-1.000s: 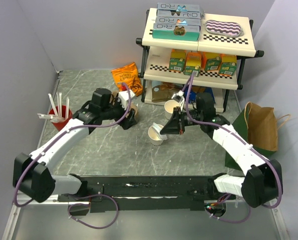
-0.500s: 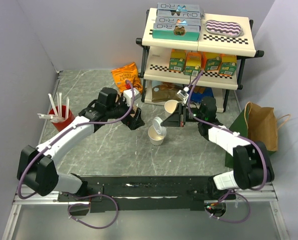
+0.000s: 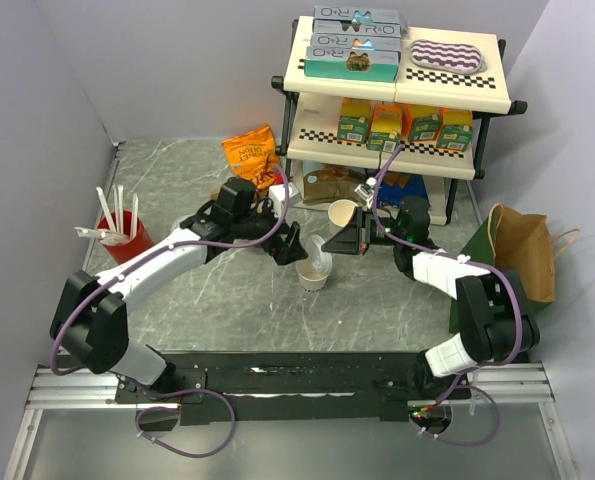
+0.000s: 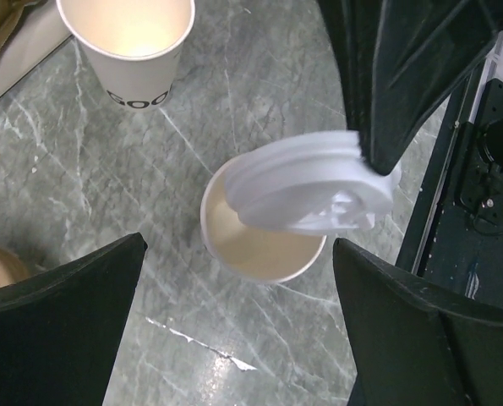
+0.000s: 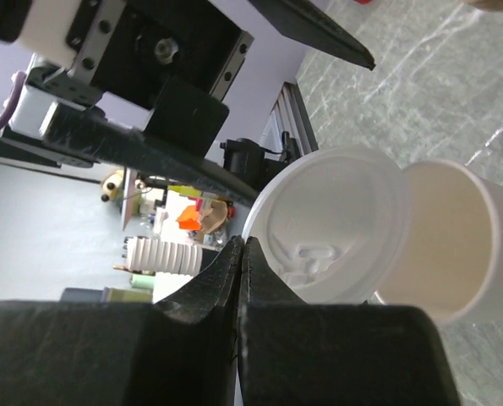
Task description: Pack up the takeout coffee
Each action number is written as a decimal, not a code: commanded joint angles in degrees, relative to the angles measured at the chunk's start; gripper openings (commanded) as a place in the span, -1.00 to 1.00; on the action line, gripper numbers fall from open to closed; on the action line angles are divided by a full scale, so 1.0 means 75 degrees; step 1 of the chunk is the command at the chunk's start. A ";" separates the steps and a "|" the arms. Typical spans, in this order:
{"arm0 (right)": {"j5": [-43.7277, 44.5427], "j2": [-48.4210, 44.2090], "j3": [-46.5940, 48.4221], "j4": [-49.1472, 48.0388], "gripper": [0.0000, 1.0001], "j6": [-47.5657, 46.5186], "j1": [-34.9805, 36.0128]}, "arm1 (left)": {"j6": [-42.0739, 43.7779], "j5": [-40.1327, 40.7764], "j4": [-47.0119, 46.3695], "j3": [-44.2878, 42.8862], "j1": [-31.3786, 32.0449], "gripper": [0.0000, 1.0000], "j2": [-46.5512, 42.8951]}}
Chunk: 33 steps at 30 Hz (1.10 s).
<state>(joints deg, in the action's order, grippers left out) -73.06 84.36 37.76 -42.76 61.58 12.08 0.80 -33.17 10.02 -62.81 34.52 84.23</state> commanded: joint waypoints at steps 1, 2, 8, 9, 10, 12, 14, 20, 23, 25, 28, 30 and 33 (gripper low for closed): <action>-0.0033 0.0248 0.0075 0.0205 -0.95 -0.0148 -0.0075 | -0.0059 -0.0078 -0.0563 -0.0344 0.0096 0.99 0.0148; -0.0044 0.0283 0.0145 0.0310 -0.94 -0.0288 -0.0087 | -0.0048 -0.0101 -0.0563 -0.0379 0.0108 0.99 0.0172; 0.0084 0.0319 0.0437 0.2078 -0.89 -0.1492 -0.0099 | -0.0059 -0.0078 -0.0762 -0.0345 0.0213 0.99 0.0418; 0.0143 0.0296 0.0438 0.2208 -0.88 -0.1577 -0.0098 | -0.0059 -0.0101 -0.0774 -0.0345 0.0225 0.99 0.0488; 0.0155 0.0284 0.0427 0.2268 -0.87 -0.1590 -0.0122 | -0.0048 -0.0113 -0.0797 -0.0356 0.0260 0.99 0.0500; 0.0178 0.0249 0.0427 0.2443 -0.82 -0.1706 -0.0122 | -0.0048 -0.0124 -0.0774 -0.0426 0.0284 0.99 0.0582; 0.0237 0.0225 0.0520 0.2818 -0.78 -0.1940 -0.0145 | -0.0059 -0.0148 -0.0727 -0.0497 0.0295 0.98 0.0618; 0.0389 0.0190 0.0707 0.3625 -0.57 -0.2397 -0.0251 | -0.0048 -0.0230 -0.0704 -0.0626 0.0307 0.96 0.0805; 0.0506 0.0143 0.0813 0.4187 -0.46 -0.2761 -0.0274 | -0.0036 -0.0242 -0.0692 -0.0649 0.0307 0.96 0.0852; 0.0588 0.0120 0.0872 0.4482 -0.41 -0.3076 -0.0309 | -0.0036 -0.0253 -0.0703 -0.0649 0.0307 0.96 0.0864; 0.0647 0.0096 0.0895 0.4705 -0.37 -0.3230 -0.0321 | -0.0036 -0.0323 -0.0715 -0.0591 0.0319 0.96 0.0875; 0.0694 0.0085 0.0895 0.4822 -0.35 -0.3301 -0.0321 | -0.0024 -0.0370 -0.0657 -0.0567 0.0330 0.96 0.0910; 0.0764 0.0096 0.0907 0.4904 -0.33 -0.3406 -0.0333 | -0.0036 -0.0382 -0.0691 -0.0497 0.0331 0.95 0.0922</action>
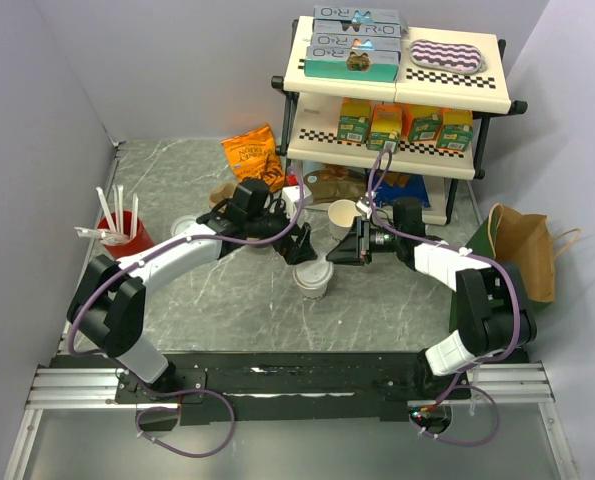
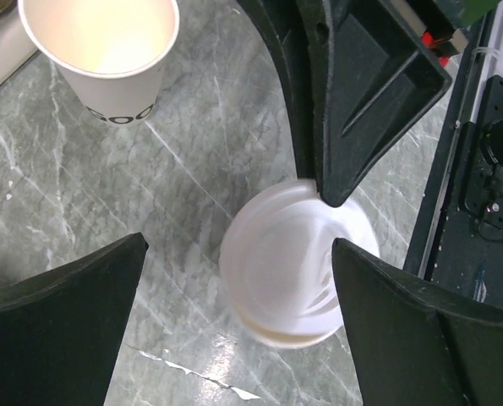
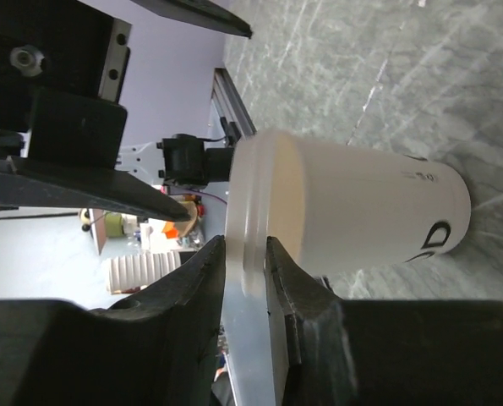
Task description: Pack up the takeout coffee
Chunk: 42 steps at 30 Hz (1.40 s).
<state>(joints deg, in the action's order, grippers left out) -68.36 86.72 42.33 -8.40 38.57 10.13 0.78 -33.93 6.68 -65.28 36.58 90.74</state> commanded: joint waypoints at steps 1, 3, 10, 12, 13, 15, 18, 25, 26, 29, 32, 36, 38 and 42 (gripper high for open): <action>0.0161 -0.0207 0.0344 0.0509 -0.33 -0.0465 -0.0050 | -0.0033 -0.0292 -0.0234 -0.0144 0.0057 0.95 0.0042; 0.0231 -0.0207 0.0380 0.0721 -0.33 -0.0630 -0.0062 | -0.0033 -0.0304 -0.0211 -0.0133 0.0057 0.94 0.0054; 0.0559 -0.0172 0.0532 0.1413 -0.28 -0.1168 -0.0062 | 0.0002 -0.0339 -0.0176 0.0008 0.0057 0.94 0.0089; 0.0606 -0.0148 0.0567 0.1565 -0.27 -0.1240 -0.0062 | -0.0021 -0.0350 -0.0222 0.0066 0.0068 0.94 0.0077; 0.0653 -0.0148 0.0614 0.1624 -0.27 -0.1321 -0.0062 | -0.0010 -0.0362 -0.0234 0.0102 0.0068 0.94 0.0077; 0.0665 -0.0102 0.0614 0.1636 -0.26 -0.1334 -0.0062 | 0.0014 -0.0374 -0.0164 0.0090 0.0068 0.94 0.0101; 0.0723 -0.0090 0.0626 0.1717 -0.25 -0.1357 -0.0050 | 0.0014 -0.0374 -0.0175 0.0149 0.0068 0.93 0.0101; 0.0888 -0.0090 0.0697 0.2058 -0.17 -0.1697 -0.0038 | 0.0014 -0.0397 -0.0105 0.0231 0.0080 0.93 0.0136; 0.0923 -0.0090 0.0696 0.2093 -0.15 -0.1720 -0.0038 | 0.0025 -0.0397 -0.0105 0.0231 0.0080 0.93 0.0147; 0.1016 -0.0090 0.0708 0.2210 -0.10 -0.1802 -0.0027 | 0.0037 -0.0433 -0.0024 0.0219 0.0080 0.93 0.0194; 0.1087 -0.0066 0.0755 0.2339 -0.08 -0.1943 -0.0003 | 0.0049 -0.0456 -0.0023 0.0242 0.0080 0.92 0.0194; 0.1099 -0.0055 0.0755 0.2339 -0.07 -0.1966 0.0032 | 0.0049 -0.0456 -0.0011 0.0278 0.0080 0.91 0.0183; 0.1122 -0.0078 0.0767 0.2351 -0.07 -0.1978 0.0079 | 0.0049 -0.0456 0.0000 0.0301 0.0080 0.92 0.0160; 0.1134 -0.0136 0.0755 0.2316 -0.07 -0.1955 0.0196 | 0.0072 -0.0456 0.0047 0.0406 0.0080 0.91 0.0089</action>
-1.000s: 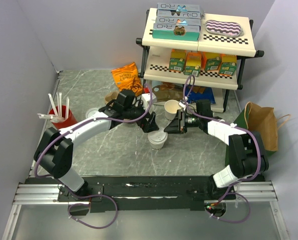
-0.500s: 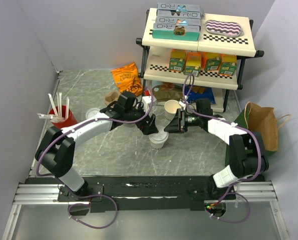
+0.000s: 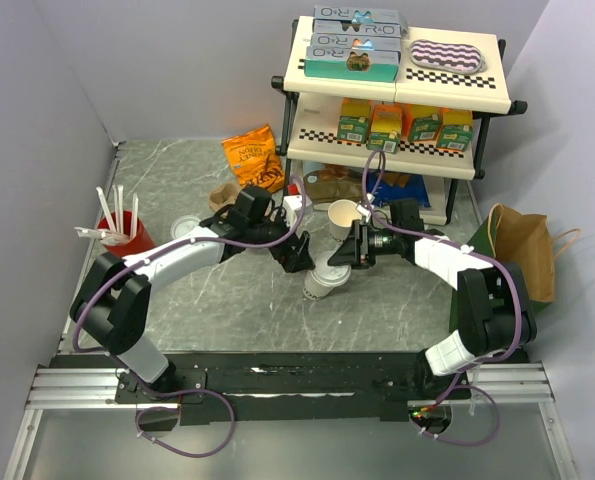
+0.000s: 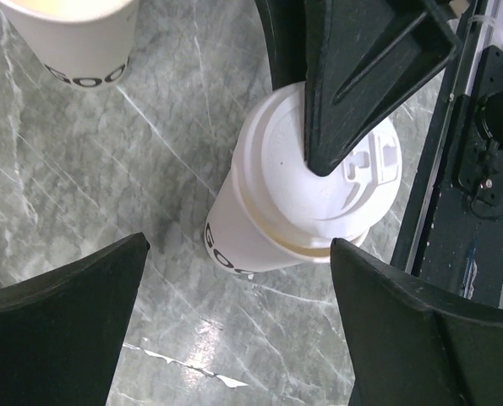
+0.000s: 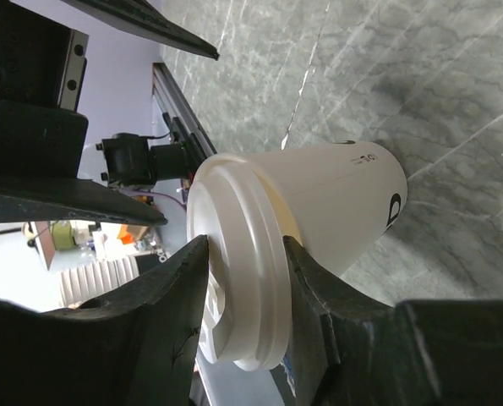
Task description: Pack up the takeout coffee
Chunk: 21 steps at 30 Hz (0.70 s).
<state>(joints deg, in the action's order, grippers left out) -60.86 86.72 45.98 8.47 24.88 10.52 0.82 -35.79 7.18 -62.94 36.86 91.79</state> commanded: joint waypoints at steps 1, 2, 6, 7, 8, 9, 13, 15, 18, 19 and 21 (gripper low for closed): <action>0.0134 -0.0148 0.0280 0.0066 -0.07 -0.0119 0.0202 | 0.0078 -0.0232 -0.0020 0.0106 0.0042 0.91 -0.0086; 0.0134 -0.0148 0.0303 0.0054 -0.06 -0.0107 0.0225 | 0.0090 -0.0301 -0.0020 0.0130 0.0042 0.91 -0.0109; 0.0169 -0.0160 0.0572 0.0183 -0.07 -0.0177 0.0448 | 0.0078 -0.0559 -0.0031 0.0270 0.0042 0.90 -0.0226; 0.0158 -0.0183 0.0608 0.0206 -0.07 -0.0189 0.0506 | 0.0067 -0.0583 -0.0043 0.0317 0.0042 0.89 -0.0285; 0.0169 -0.0207 0.0643 0.0218 -0.07 -0.0201 0.0519 | 0.0090 -0.0641 -0.0043 0.0341 0.0031 0.89 -0.0320; 0.0169 -0.0207 0.0690 0.0242 -0.06 -0.0224 0.0542 | 0.0113 -0.0665 -0.0043 0.0387 0.0030 0.89 -0.0344; 0.0298 -0.0324 0.0749 0.0428 -0.05 -0.0411 0.0635 | 0.0172 -0.0771 0.0027 0.0446 0.0007 0.89 -0.0449; 0.0403 -0.0359 0.0784 0.0534 -0.04 -0.0587 0.0729 | 0.0149 -0.0911 -0.0020 0.0516 -0.0028 0.89 -0.0473; 0.0626 -0.0371 0.0807 0.0698 -0.03 -0.0763 0.0811 | 0.0172 -0.0993 -0.0032 0.0540 -0.0040 0.89 -0.0485; 0.0708 -0.0383 0.0819 0.0734 -0.03 -0.0821 0.0835 | 0.0172 -0.1063 -0.0008 0.0528 -0.0051 0.88 -0.0473; 0.0872 -0.0418 0.0959 0.0968 -0.03 -0.1009 0.0870 | 0.0172 -0.1110 -0.0020 0.0540 -0.0063 0.88 -0.0485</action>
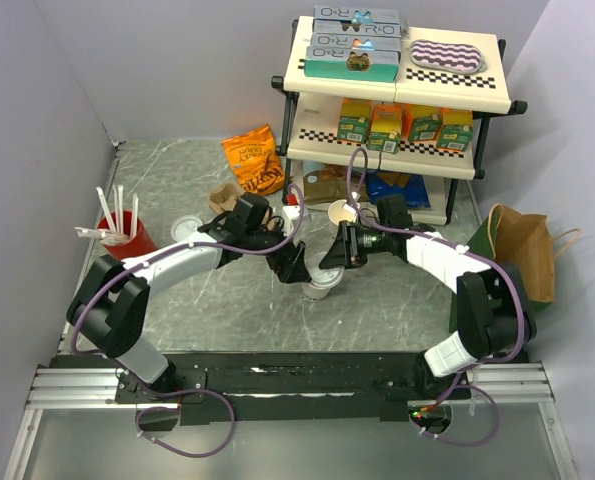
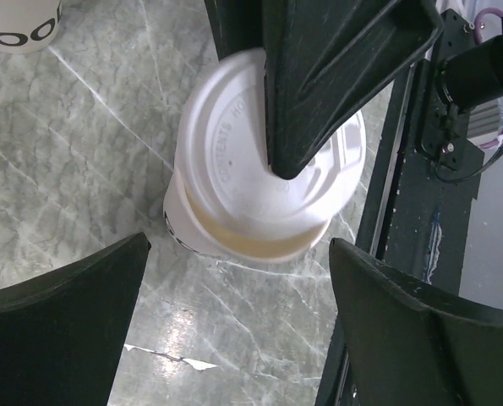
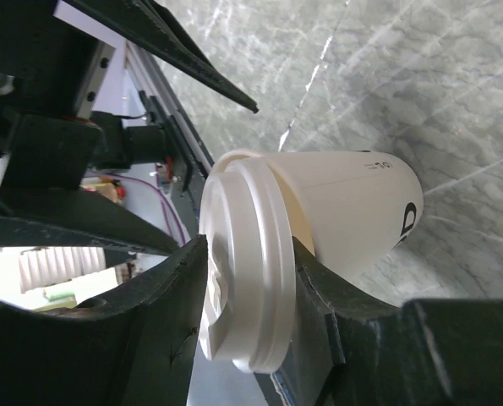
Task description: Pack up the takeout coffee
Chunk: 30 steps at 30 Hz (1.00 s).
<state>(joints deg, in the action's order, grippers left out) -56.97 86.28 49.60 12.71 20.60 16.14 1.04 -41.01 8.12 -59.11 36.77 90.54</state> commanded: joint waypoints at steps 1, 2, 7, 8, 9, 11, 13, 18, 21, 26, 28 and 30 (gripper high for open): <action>0.0435 -0.0383 0.0511 0.0449 -0.03 -0.0508 0.0144 | 0.0143 -0.0426 -0.0157 0.0030 -0.0052 0.87 -0.0330; 0.0471 -0.0395 0.0592 0.0519 -0.03 -0.0613 0.0156 | 0.0120 -0.0438 -0.0168 0.0030 -0.0063 0.87 -0.0330; 0.0565 -0.0441 0.0757 0.0684 -0.02 -0.0813 0.0425 | 0.0096 -0.0566 -0.0192 0.0030 -0.0087 0.86 -0.0295; 0.0600 -0.0465 0.0804 0.0719 -0.02 -0.0906 0.0496 | 0.0084 -0.0567 -0.0192 0.0030 -0.0075 0.87 -0.0295; 0.0612 -0.0488 0.0839 0.0766 -0.02 -0.0942 0.0543 | 0.0096 -0.0555 -0.0192 0.0030 -0.0075 0.86 -0.0307; 0.0635 -0.0512 0.0886 0.0790 -0.01 -0.1000 0.0660 | 0.0084 -0.0555 -0.0192 0.0018 -0.0087 0.86 -0.0295; 0.0682 -0.0512 0.0886 0.0825 -0.01 -0.1012 0.0707 | 0.0061 -0.0555 -0.0250 0.0042 -0.0098 0.86 -0.0283; 0.0904 -0.0512 0.1073 0.1047 -0.01 -0.1270 0.0742 | -0.0033 -0.0532 -0.0356 0.0030 -0.0110 0.86 -0.0237; 0.1080 -0.0523 0.1191 0.1200 -0.01 -0.1422 0.0754 | -0.0091 -0.0531 -0.0426 0.0007 -0.0110 0.85 -0.0190; 0.1314 -0.0640 0.1331 0.1352 -0.01 -0.1656 0.0754 | -0.0092 -0.0473 -0.0485 -0.0087 -0.0110 0.83 -0.0096; 0.1373 -0.0664 0.1343 0.1364 -0.01 -0.1715 0.0754 | -0.0080 -0.0414 -0.0520 -0.0134 -0.0110 0.83 -0.0026; 0.1420 -0.0653 0.1320 0.1399 -0.01 -0.1739 0.0754 | -0.0347 -0.0333 -0.0602 -0.0204 -0.0110 0.83 0.0080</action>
<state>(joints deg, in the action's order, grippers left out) -47.81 84.09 57.10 22.06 9.43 21.52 0.58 -42.87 6.61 -59.09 36.14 90.61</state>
